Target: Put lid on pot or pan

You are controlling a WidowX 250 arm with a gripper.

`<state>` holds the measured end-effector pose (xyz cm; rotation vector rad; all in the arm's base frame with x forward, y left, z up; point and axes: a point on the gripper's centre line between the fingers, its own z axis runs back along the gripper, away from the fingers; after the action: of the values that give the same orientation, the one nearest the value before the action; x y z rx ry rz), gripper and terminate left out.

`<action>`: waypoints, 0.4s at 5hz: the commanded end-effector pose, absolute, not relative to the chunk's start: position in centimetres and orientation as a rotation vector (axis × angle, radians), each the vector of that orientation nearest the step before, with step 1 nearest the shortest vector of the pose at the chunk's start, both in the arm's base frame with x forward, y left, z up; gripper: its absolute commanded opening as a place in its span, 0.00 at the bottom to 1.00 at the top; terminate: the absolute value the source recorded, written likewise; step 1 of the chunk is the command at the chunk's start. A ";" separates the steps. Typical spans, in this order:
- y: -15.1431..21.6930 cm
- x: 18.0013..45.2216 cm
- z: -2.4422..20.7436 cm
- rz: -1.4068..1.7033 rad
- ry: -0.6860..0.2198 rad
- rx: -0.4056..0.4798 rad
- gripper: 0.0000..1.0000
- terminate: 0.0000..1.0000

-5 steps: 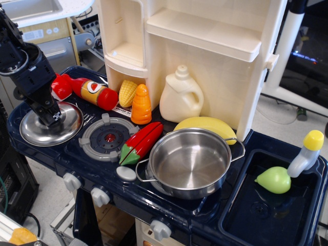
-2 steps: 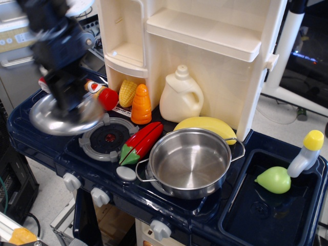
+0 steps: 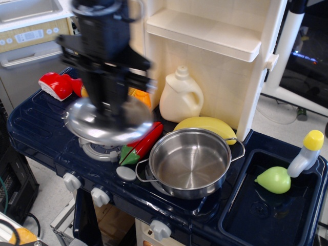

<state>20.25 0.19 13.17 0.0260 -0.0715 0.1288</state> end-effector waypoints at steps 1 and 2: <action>-4.0 22.7 11.5 0.139 -0.159 -0.041 0.00 0.00; -4.6 24.9 10.0 0.071 -0.161 -0.090 0.00 0.00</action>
<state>23.73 -4.72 8.42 -0.0954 -0.1191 0.0862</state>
